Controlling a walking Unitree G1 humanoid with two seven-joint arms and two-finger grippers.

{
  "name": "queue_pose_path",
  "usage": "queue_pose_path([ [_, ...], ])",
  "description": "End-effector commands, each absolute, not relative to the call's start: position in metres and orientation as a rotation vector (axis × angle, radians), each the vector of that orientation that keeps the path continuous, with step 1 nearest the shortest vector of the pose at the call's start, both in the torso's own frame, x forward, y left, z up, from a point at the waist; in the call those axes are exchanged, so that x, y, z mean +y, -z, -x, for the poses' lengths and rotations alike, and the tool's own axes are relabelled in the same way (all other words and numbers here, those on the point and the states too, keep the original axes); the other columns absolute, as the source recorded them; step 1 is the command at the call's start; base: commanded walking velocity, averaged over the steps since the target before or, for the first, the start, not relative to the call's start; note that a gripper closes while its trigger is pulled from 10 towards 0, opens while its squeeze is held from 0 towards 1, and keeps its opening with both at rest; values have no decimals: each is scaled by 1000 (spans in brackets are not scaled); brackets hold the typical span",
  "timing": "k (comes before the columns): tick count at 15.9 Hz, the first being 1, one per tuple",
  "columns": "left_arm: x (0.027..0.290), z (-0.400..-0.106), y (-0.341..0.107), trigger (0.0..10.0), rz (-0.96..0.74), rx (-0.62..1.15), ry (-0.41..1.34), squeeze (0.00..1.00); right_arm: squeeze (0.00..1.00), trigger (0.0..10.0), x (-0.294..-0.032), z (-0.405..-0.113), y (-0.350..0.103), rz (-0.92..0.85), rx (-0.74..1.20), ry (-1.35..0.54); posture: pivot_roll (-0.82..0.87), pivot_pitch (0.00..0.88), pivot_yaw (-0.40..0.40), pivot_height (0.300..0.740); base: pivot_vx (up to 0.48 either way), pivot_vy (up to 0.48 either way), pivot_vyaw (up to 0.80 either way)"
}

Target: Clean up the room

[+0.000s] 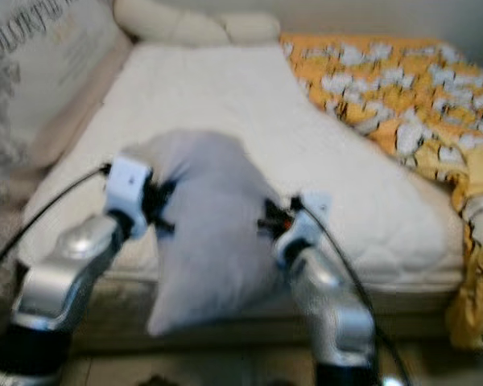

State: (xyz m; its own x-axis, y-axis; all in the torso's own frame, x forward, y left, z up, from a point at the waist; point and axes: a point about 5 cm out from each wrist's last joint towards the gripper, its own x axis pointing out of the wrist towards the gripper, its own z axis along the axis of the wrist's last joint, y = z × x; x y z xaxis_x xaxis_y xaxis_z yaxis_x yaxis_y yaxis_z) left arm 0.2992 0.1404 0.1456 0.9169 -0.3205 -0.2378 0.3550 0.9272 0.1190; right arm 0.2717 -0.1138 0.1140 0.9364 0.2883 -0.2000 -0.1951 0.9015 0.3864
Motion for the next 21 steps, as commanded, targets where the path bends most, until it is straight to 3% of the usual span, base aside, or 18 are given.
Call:
queue_pose_path([
  [1, 141, -302, -155, 10000, -166, 176, 338, 0, 0, 10000, -122, -274, -119, -358, 229, -223, -31, 0, 14, 740, 0, 330, 0],
  [11, 140, -301, -154, 10000, -164, 183, 344, 0, 0, 10000, -121, -276, -119, -365, 233, -219, -38, 0, 27, 740, 0, 328, 0],
  [18, 140, -308, -163, 10000, -136, 126, 329, 0, 0, 10000, -123, -280, -119, -372, 224, -203, -44, 0, 31, 740, 0, 0, 0],
  [21, 142, -312, -166, 10000, -141, 115, 329, 0, 0, 10000, -118, -284, -122, -373, 219, -225, -30, 0, 19, 740, 295, 0, 0],
])
